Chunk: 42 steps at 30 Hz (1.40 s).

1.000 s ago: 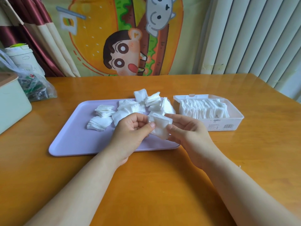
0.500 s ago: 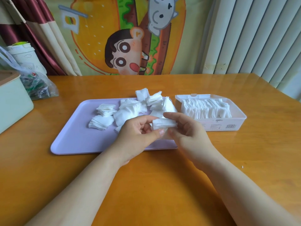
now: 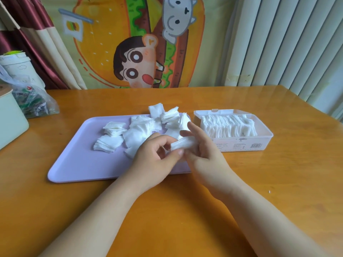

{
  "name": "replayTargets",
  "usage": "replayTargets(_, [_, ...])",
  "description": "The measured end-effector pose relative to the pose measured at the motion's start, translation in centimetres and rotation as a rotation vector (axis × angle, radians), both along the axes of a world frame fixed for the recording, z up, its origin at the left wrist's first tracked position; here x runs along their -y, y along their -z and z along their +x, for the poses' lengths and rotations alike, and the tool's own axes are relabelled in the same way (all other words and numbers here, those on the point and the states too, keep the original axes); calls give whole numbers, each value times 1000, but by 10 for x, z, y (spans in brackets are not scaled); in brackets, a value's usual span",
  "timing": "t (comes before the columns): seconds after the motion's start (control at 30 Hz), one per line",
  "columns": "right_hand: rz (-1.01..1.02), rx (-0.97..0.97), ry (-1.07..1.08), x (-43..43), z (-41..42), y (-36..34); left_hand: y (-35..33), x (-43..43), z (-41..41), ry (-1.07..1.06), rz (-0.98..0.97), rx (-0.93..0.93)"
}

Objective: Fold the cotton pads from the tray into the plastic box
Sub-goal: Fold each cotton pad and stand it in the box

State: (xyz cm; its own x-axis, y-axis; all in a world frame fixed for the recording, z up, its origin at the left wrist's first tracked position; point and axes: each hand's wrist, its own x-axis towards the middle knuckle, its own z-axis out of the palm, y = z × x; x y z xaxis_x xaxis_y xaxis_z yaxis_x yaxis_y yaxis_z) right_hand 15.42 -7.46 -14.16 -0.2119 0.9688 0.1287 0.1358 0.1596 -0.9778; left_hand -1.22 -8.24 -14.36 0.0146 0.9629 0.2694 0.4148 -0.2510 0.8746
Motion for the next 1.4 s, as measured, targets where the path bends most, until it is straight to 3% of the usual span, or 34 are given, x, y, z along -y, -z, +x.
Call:
replayTargets(0.1, [-39, -88, 62, -4, 7, -4, -2, 1, -5, 5, -28, 76])
replayTargets(0.2, [-102, -178, -18, -5, 16, -13, -4, 5, -4, 98, -104, 185])
replayTargets(0.4, [-154, -165, -126, -8, 31, -21, -19, 4, 11, 134, -121, 194])
replayTargets(0.63, [-155, -242, 152, -16, 41, -35, -38, -25, 32, 44, -156, 167])
replayTargets(0.7, [-94, -157, 300, -25, 48, -41, -44, -36, 41, 12, -146, 152])
replayTargets(0.83, [103, 210, 496, -43, 72, -58, -44, -57, 59, 2, -177, 30])
replayTargets(0.93, [42, 493, 488, -55, 86, -63, -34, -68, 73, -16, -194, -83])
replayTargets(1.07, [-20, 784, 448, -71, 87, -58, -24, -74, 82, -34, -218, -57])
replayTargets(1.4, [-179, 1251, 233, -87, 49, -76, -16, -71, 75, 11, -250, 97])
